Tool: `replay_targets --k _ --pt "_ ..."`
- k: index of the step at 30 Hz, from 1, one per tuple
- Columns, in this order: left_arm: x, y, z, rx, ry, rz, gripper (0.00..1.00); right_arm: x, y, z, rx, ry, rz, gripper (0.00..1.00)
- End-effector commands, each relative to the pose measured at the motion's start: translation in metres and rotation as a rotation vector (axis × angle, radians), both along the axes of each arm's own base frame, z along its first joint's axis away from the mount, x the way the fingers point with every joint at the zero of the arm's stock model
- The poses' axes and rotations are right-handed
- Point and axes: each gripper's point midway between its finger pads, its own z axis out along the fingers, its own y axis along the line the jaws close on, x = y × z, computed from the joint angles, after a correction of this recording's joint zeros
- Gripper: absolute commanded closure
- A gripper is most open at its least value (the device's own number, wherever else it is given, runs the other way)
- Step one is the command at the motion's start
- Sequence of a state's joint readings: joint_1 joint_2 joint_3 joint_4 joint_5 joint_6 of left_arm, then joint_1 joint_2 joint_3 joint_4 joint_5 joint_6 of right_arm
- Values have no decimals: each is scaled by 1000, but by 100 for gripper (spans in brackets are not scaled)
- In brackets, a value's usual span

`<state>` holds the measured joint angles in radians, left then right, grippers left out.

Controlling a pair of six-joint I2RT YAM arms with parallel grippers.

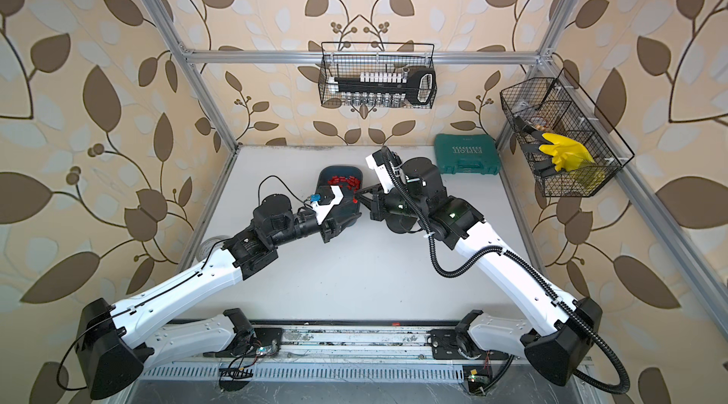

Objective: Cover the protruding screws with screw protection sleeves
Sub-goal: Pick up the screw protection sleeve from the storage box.

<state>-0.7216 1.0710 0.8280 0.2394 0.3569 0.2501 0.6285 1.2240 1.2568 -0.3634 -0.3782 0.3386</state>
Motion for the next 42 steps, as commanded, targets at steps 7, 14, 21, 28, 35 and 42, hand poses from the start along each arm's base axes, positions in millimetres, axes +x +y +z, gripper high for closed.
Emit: replay_targets --k 7,14,21,28,35,42 --pt "-5 -4 29 -62 -106 -18 48 1 -1 18 32 -38 -15 99" --pt "8 -2 26 -54 -97 44 50 -3 0 19 37 -39 -3 99" --pt "12 -5 34 -66 -105 48 57 -5 2 17 29 -38 23 99" --pt "7 -5 42 -83 -120 30 64 -3 4 9 14 -27 29 100" --pt "8 -7 39 -80 -117 24 66 -3 4 9 15 -26 27 100" --pt "8 -9 40 -73 -117 13 80 -4 4 8 13 -22 33 100"
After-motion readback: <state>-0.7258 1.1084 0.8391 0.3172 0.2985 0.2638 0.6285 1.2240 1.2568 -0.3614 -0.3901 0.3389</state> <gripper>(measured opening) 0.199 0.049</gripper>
